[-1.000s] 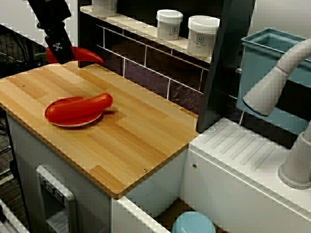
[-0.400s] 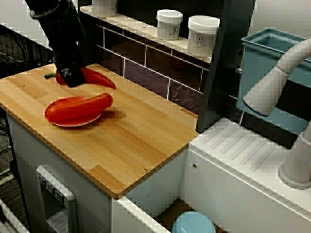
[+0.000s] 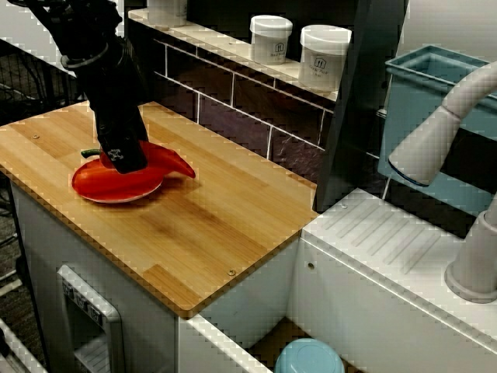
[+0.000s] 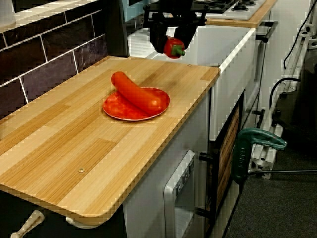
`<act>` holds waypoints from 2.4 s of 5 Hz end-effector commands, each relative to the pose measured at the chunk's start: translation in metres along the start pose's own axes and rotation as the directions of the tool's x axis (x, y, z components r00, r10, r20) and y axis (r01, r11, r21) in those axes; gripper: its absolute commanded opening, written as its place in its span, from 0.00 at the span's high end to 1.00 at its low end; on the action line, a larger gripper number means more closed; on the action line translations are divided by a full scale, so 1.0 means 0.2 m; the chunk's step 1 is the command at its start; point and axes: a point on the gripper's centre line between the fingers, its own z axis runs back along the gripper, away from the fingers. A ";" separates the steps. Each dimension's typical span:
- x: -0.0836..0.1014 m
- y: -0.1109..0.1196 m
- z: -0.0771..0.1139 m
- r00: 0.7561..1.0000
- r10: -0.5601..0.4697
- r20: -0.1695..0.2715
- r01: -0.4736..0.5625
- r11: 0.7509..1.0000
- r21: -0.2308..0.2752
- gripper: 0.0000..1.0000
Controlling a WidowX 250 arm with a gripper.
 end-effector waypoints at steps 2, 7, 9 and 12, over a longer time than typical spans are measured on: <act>-0.04 -0.06 -0.17 0.999 0.000 -0.047 0.000 1.000 -0.016 1.00; -0.04 0.02 -0.20 0.994 0.067 -0.082 -0.067 0.998 0.003 0.00; -0.06 0.11 -0.09 0.991 0.115 -0.069 -0.117 0.993 -0.015 0.00; -0.17 0.33 0.06 0.969 0.246 -0.036 -0.247 0.969 -0.022 0.00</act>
